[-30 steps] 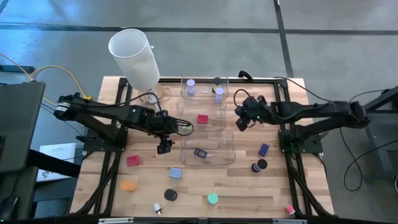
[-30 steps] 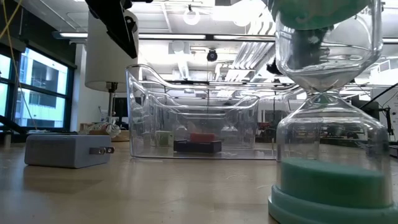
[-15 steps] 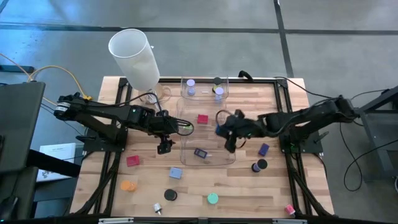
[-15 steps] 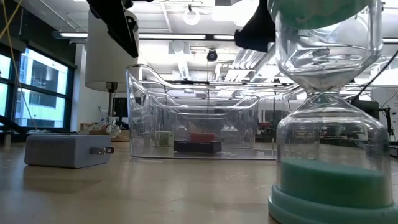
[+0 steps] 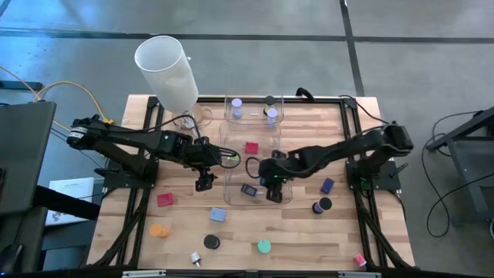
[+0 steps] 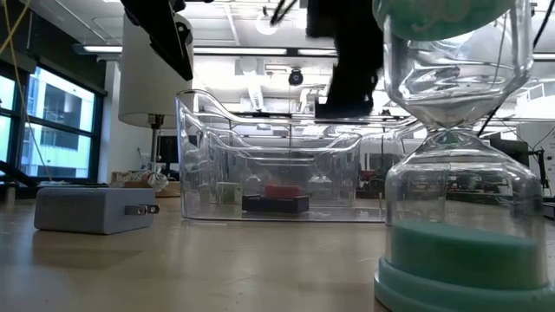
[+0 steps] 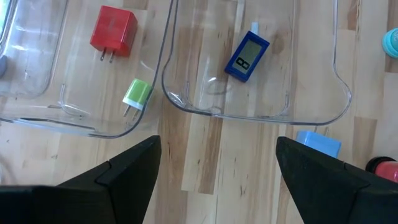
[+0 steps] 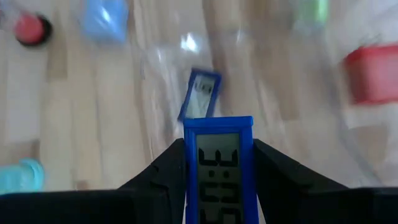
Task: Pick & Place Office items
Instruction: Put the blue digital timer into the bottom transparent bin
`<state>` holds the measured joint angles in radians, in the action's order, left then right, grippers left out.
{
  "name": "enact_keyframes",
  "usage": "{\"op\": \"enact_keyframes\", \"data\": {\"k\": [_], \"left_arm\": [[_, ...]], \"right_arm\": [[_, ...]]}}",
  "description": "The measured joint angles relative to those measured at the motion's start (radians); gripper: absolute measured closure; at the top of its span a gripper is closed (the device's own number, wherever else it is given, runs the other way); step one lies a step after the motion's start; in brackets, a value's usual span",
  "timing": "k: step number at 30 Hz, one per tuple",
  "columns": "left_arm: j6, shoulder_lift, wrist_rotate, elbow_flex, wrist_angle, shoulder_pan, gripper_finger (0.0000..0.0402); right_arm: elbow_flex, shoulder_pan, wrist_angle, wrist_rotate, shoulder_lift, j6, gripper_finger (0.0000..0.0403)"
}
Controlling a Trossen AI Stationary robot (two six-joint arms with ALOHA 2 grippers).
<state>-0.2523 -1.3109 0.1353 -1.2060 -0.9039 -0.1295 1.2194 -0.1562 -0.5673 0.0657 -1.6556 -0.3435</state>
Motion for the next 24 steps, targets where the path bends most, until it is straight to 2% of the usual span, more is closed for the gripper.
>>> {"op": "enact_keyframes", "data": {"k": [9, 24], "left_arm": [[-0.001, 0.000, 0.000, 0.000, 0.000, 0.000, 0.0091], [-0.119, 0.000, -0.001, 0.000, 0.040, 0.000, 0.0091]], "right_arm": [[0.000, 0.042, -0.028, -0.047, -0.145, 0.001, 0.0266], [-0.011, 0.072, -0.027, -0.037, -0.152, 0.033, 0.0266]]}}
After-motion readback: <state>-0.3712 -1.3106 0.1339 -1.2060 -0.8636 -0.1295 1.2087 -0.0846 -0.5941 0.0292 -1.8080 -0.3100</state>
